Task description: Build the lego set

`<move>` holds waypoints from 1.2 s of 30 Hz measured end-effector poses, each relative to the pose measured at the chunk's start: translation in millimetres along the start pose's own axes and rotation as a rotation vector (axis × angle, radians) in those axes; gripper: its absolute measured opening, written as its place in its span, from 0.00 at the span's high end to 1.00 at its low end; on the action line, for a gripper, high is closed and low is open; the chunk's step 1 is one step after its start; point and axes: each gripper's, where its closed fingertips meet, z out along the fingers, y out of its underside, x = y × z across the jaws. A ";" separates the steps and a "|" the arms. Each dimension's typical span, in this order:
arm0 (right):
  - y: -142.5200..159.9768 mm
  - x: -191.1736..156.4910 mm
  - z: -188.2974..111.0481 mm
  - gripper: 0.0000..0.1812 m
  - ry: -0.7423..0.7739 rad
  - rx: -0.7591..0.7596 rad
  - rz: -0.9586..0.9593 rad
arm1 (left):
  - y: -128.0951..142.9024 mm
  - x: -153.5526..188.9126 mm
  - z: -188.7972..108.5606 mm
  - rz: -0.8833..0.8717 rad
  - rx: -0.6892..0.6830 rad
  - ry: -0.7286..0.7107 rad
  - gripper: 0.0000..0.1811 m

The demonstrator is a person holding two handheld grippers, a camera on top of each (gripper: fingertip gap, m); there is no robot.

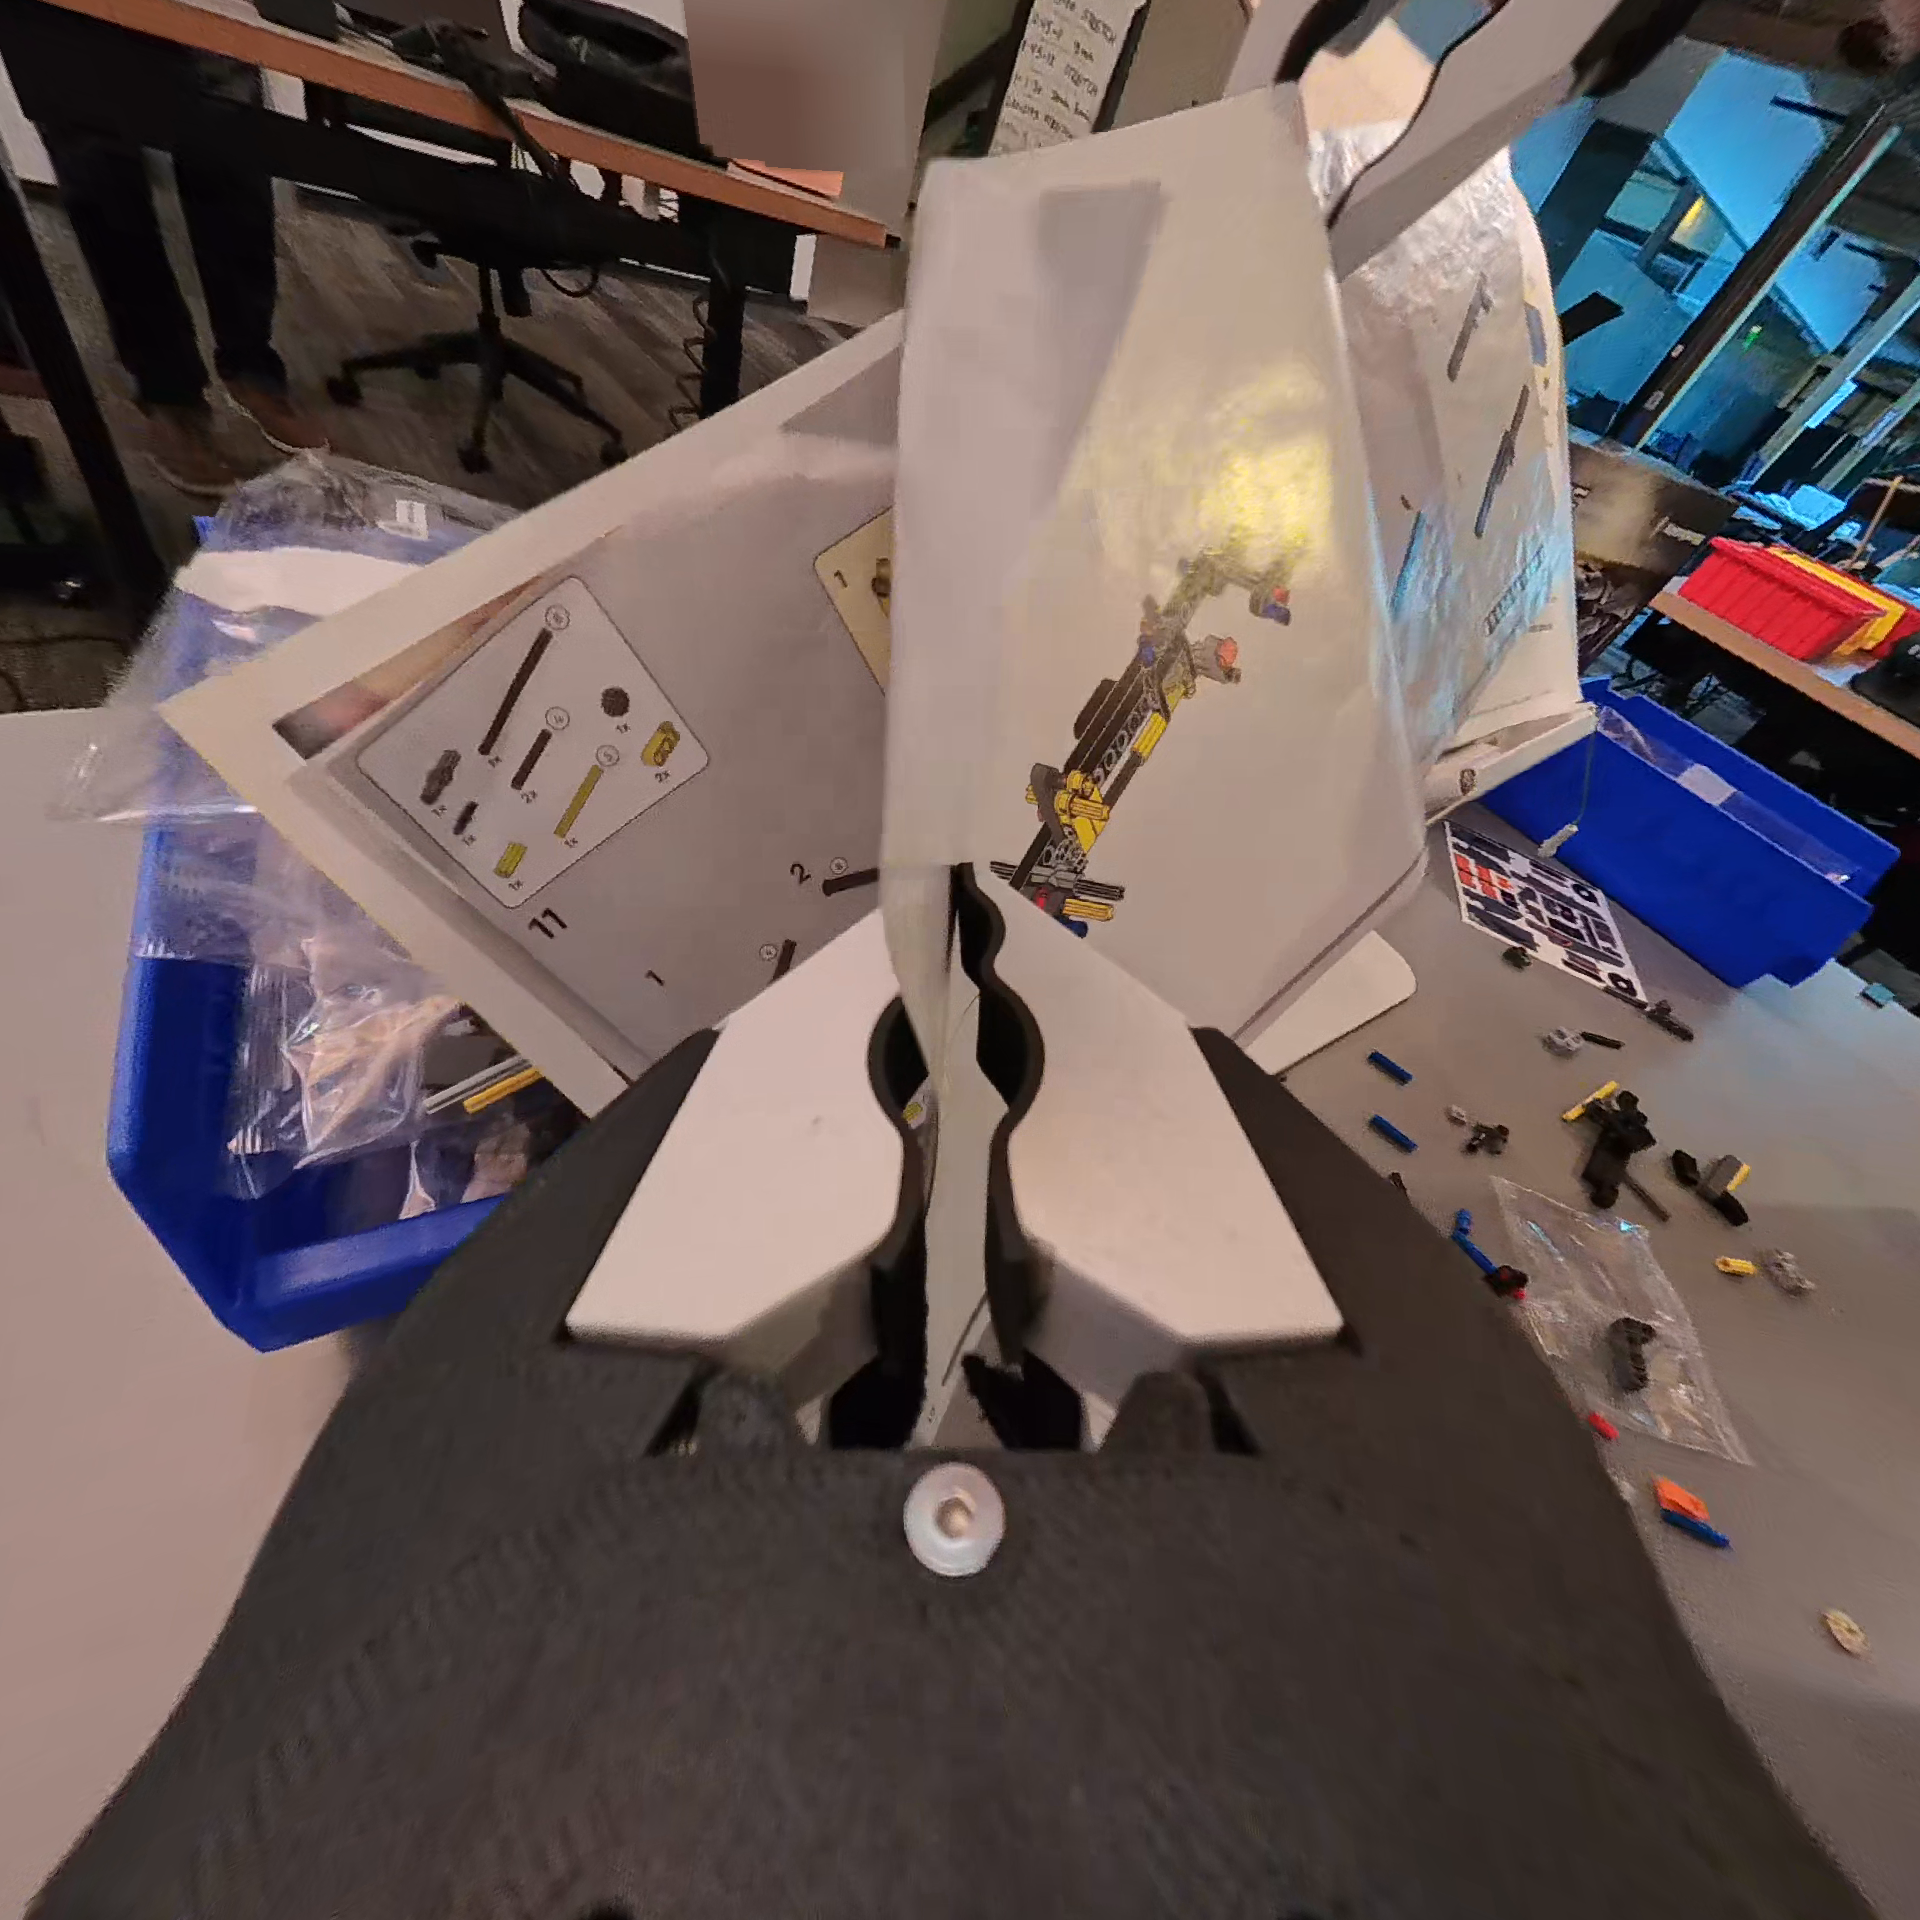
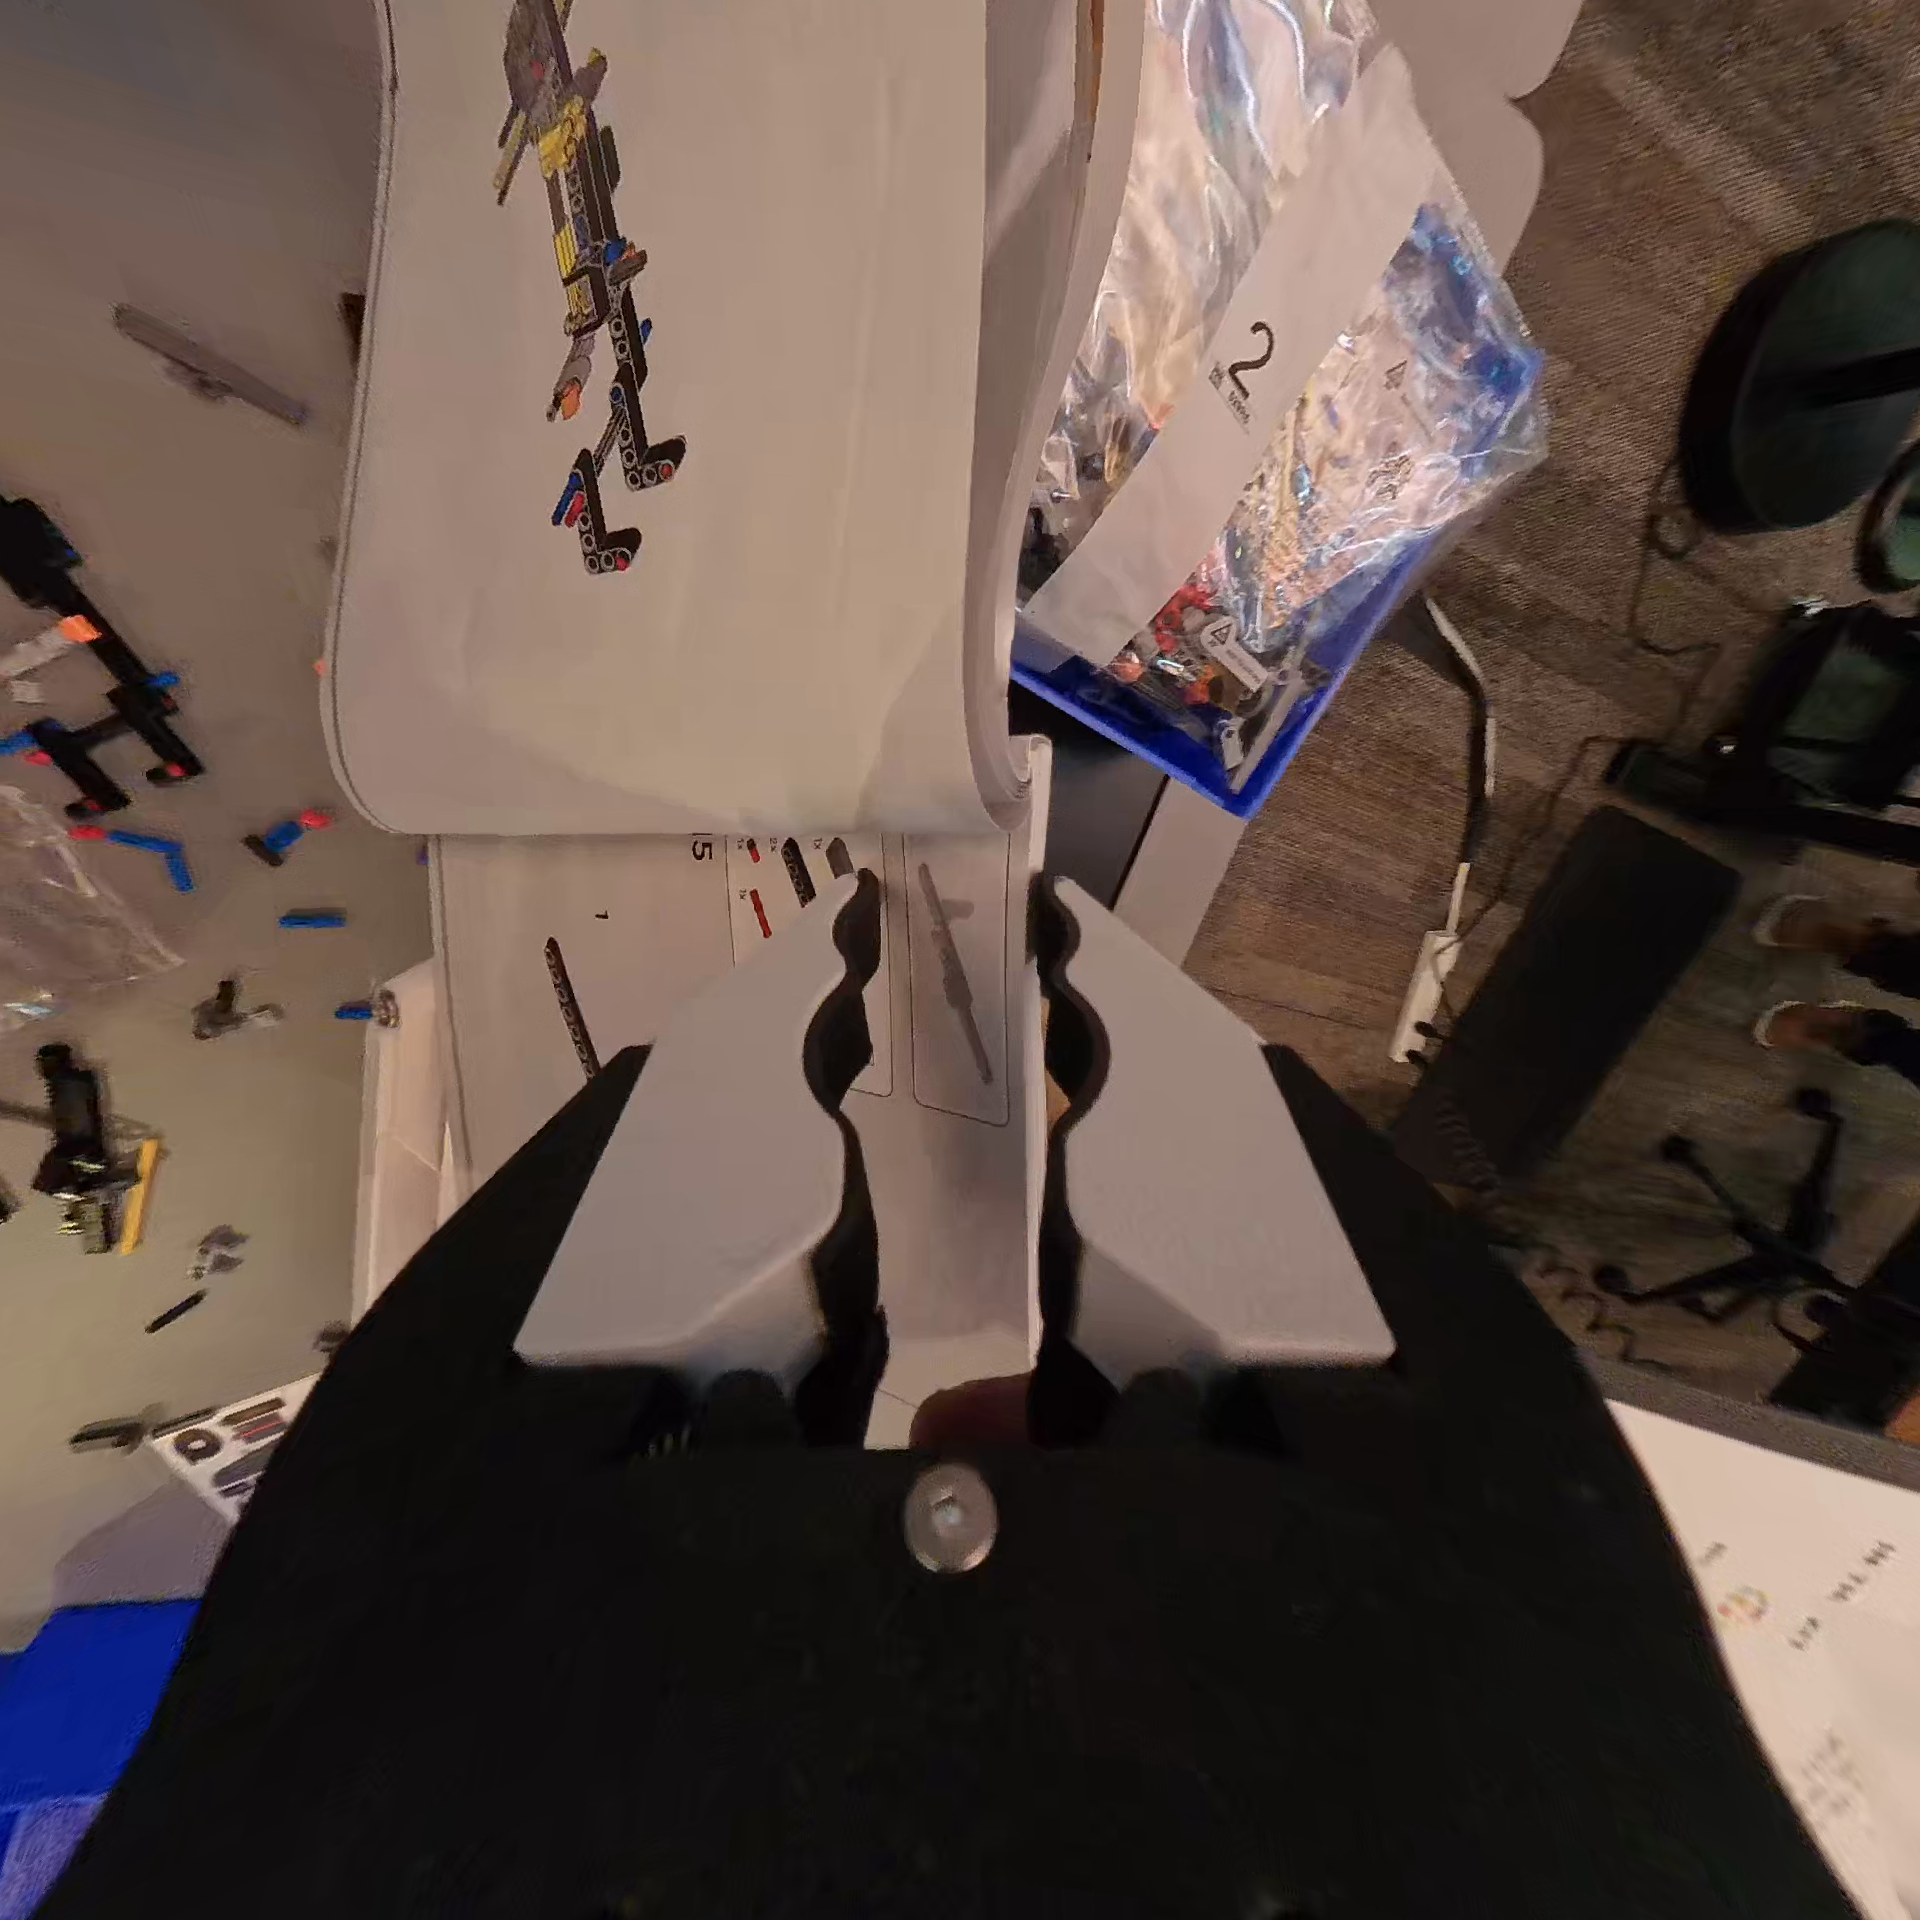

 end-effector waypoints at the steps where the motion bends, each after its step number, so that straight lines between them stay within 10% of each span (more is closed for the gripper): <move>1: 0.3 0.0 -1.0 0.84 0.020 -0.003 -0.008 | -1.9 -0.9 0.5 0.002 0.007 -0.005 1.00; 22: 59.4 -3.4 -46.0 0.92 0.065 0.101 0.131 | -53.2 6.3 43.3 0.137 -0.054 -0.015 1.00; 36: 108.3 -5.6 -62.3 0.94 0.016 -0.029 0.124 | -38.4 49.8 89.8 0.166 -0.153 0.124 1.00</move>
